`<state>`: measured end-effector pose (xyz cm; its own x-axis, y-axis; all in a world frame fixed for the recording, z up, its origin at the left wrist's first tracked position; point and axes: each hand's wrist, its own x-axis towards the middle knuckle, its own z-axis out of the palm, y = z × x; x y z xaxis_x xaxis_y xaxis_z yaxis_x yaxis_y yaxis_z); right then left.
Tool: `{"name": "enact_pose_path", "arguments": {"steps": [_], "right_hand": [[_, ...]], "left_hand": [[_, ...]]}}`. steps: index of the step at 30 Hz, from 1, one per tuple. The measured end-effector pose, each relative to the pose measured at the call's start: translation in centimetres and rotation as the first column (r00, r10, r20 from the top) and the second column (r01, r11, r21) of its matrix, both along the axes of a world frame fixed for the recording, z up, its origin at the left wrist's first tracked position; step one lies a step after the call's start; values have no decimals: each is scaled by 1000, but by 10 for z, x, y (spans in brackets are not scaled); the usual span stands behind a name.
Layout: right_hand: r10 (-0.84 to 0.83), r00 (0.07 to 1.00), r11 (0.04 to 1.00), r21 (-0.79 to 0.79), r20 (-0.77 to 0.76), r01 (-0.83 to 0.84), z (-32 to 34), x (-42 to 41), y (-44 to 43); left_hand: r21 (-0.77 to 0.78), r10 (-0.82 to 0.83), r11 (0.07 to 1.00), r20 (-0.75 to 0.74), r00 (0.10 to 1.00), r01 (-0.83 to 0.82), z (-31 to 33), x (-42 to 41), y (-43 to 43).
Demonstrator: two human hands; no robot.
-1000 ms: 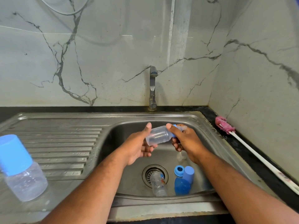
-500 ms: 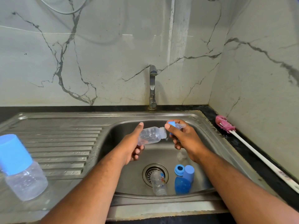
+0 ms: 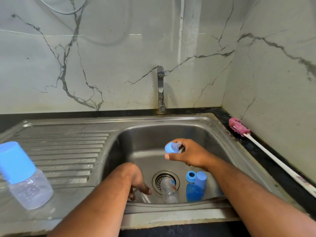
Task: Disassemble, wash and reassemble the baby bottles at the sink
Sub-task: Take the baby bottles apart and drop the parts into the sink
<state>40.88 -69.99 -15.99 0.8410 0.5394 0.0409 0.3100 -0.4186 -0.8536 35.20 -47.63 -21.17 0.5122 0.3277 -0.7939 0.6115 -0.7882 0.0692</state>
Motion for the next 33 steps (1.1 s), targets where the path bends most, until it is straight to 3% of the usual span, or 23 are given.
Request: {"name": "enact_pose_path", "arguments": {"steps": [4,7,9,10,11,13,20,33], "right_hand": [[27,1000,1000,-4,-1,-27,0,0,0],[42,999,999,-7,12,-42,0,0,0],[49,999,999,-1,20,-49,-1,0,0],[46,999,999,10,23,-46,-1,0,1],[34,999,999,25,25,-34,-1,1,1],[-4,1000,997,77,18,3,-2,5,1],[65,997,995,74,45,-68,-5,5,3],[57,981,998,-31,183,-52,-3,-1,11]], "left_hand": [[75,-67,995,-1,998,67,8,-5,-3],[64,-144,989,221,964,133,24,-5,-9],[-214,18,971,516,857,109,27,2,-10],[-428,192,898,591,783,103,32,5,-13],[-602,337,789,590,733,122,36,5,-18],[-765,465,624,527,711,158,46,4,-25],[-926,613,355,335,715,129,62,2,-30],[-915,704,391,368,607,101,64,0,-40]]}}
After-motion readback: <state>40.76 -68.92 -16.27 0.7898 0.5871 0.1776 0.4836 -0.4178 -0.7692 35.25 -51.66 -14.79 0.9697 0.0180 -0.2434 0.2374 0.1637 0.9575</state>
